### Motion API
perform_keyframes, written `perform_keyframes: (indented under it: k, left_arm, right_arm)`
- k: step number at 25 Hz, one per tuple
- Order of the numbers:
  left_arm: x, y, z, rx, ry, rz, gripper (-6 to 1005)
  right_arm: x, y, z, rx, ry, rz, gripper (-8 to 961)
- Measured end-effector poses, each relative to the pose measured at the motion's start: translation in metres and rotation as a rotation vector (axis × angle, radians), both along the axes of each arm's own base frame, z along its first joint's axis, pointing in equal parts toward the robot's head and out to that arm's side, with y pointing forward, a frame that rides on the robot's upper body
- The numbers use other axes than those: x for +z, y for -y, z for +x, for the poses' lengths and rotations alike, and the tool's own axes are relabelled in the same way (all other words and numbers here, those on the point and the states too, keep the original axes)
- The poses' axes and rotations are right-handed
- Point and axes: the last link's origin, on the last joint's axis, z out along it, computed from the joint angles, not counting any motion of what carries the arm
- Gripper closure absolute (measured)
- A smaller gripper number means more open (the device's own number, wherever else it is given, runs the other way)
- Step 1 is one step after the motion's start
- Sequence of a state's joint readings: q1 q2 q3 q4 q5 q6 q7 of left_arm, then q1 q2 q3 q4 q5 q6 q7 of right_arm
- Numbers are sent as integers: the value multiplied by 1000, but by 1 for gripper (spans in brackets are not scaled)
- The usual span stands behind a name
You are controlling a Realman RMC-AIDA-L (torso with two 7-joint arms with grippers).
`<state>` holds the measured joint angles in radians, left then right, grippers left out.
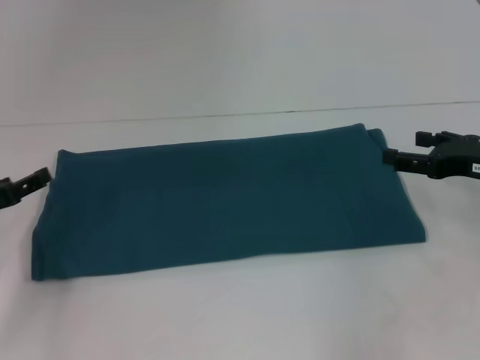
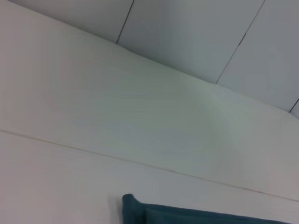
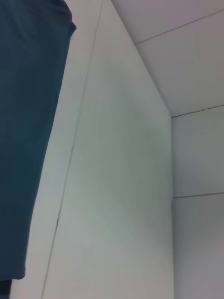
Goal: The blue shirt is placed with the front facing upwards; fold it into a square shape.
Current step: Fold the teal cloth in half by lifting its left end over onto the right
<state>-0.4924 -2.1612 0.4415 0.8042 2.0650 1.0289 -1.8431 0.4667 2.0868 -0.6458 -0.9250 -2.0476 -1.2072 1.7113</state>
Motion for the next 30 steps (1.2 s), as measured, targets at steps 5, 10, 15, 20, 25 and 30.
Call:
perform_keyframes:
  k: [5,10,15,20,25,30]
  left_arm:
    - [-8,-6,9,-19,-1,-28,121]
    - [-15,-9,18,-11,50,-67,121]
    - [-20,-6,17,4,72,-85,122]
    - [-28,-3,15,27,110,-103,122]
    - [-39,-2,14,48,138,-127,121]
    - [-42,-1,13,56,143,-131,122]
  right_arm:
    - [1,-3,-1,3,11,12,36]
    - [2,-6,-2,3,19,23,36]
    - [1,-6,-1,-1,19,26,36]
    - [0,-7,1,-12,19,28,35]
    - [-2,-8,2,-16,16,26,35]
    - [-2,-8,3,-20,19,31,35]
